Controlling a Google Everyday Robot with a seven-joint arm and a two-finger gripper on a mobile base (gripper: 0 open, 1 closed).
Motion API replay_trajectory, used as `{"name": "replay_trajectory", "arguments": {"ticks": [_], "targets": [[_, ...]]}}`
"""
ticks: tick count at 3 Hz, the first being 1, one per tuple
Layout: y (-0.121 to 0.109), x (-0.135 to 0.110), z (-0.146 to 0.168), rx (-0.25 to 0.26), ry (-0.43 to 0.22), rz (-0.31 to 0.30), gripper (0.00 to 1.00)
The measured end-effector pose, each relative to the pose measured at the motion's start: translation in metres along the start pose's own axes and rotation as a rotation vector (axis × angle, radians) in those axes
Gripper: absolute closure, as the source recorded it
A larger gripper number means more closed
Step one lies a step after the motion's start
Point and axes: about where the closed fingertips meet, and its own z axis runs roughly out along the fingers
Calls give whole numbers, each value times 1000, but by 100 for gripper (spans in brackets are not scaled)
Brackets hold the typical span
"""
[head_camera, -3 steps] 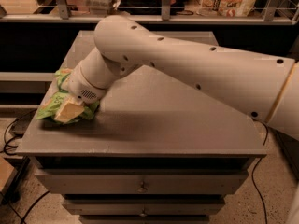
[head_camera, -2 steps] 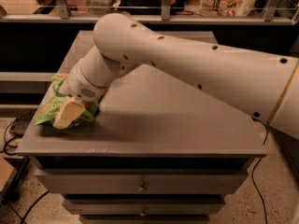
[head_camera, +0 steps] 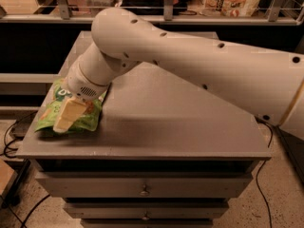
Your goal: Pick green rice chip bag
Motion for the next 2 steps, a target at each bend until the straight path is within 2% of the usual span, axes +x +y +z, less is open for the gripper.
{"name": "replay_trajectory", "arguments": {"ticks": [2], "targets": [[-1,1,-9,34,-2,-5,81]]}}
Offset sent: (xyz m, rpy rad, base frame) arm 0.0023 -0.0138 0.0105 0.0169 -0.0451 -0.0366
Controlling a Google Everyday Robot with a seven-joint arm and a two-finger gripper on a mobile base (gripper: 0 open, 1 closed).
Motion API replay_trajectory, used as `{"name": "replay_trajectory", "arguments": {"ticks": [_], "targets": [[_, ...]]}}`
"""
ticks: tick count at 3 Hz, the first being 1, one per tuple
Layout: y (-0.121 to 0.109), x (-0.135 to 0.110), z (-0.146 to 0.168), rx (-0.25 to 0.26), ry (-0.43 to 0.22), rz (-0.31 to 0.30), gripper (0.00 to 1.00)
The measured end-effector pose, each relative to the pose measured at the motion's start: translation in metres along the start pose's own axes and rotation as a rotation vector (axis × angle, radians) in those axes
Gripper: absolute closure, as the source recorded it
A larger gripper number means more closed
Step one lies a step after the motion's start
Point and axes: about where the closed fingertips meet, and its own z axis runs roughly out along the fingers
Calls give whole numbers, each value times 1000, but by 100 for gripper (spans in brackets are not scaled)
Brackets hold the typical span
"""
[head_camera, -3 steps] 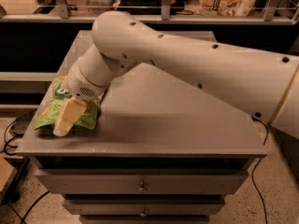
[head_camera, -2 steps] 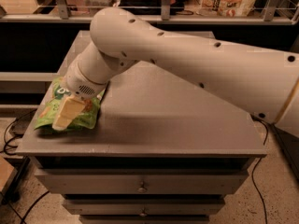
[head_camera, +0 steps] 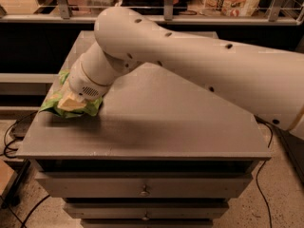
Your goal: Pick green rice chip bag
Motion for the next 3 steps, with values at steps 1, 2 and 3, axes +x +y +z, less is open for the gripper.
{"name": "replay_trajectory", "arguments": {"ticks": [1,2,3], "targets": [[-3,-11,-9,21,-3,-15,100],[-10,-42,-31,55,10,-62,100],[-20,-83,-60,99,38,-121,100]]}}
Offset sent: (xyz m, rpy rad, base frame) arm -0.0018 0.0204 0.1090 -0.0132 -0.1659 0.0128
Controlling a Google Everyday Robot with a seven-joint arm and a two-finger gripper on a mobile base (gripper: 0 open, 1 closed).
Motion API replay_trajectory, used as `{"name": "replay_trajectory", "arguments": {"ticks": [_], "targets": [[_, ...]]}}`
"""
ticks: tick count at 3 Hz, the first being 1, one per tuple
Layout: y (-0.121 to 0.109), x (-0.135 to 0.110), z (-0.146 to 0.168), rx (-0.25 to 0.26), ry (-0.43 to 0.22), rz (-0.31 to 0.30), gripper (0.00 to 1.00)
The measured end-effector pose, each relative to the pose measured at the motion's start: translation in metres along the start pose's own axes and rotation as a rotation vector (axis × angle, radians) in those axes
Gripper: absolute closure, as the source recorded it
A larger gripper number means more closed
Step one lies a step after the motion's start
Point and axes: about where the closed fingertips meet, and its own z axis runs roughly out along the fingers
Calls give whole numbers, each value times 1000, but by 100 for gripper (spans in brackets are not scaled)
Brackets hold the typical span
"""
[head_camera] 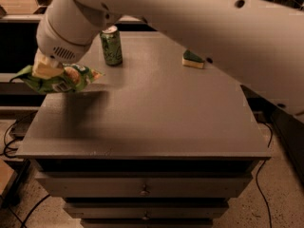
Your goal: Pick green rice chip bag
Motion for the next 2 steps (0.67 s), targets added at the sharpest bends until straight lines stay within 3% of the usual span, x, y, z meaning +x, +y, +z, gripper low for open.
{"name": "replay_trajectory", "arguments": {"ticks": [1,2], "targets": [[-16,-34,-36,45,27,-66,100],[-18,-39,-40,47,25,-75,100]]}}
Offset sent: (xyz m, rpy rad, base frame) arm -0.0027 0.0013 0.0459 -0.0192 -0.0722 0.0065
